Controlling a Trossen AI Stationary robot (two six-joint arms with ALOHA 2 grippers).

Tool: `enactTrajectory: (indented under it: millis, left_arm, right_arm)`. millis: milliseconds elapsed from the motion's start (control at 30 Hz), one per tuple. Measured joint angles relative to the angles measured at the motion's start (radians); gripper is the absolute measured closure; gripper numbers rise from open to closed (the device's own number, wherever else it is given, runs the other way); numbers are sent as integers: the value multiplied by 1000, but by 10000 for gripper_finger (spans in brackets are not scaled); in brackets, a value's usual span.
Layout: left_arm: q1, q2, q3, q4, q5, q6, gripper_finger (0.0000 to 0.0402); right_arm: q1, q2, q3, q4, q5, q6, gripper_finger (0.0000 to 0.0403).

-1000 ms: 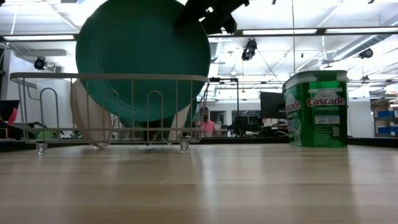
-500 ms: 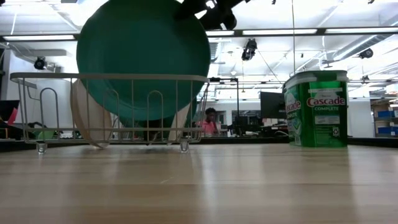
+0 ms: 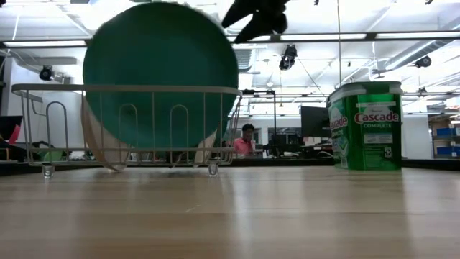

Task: Sort dishes
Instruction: Put the light blue plate on the dish rack, then return to Home Position

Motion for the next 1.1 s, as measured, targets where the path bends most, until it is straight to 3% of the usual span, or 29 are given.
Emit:
enactTrajectory:
  millis: [167, 800, 967, 1100]
  left_arm:
    - [0, 1, 0, 0, 0, 0, 169]
    - [0, 1, 0, -3, 24, -3, 169]
    - [0, 1, -18, 11, 46, -21, 169]
    - [0, 1, -117, 154, -33, 37, 169]
  right_arm:
    - [0, -29, 2, -83, 11, 80, 62]
    - [1, -30, 2, -79, 11, 79, 62]
    - [5, -30, 1, -66, 12, -47, 62]
    - [27, -29, -37, 103, 8, -216, 62]
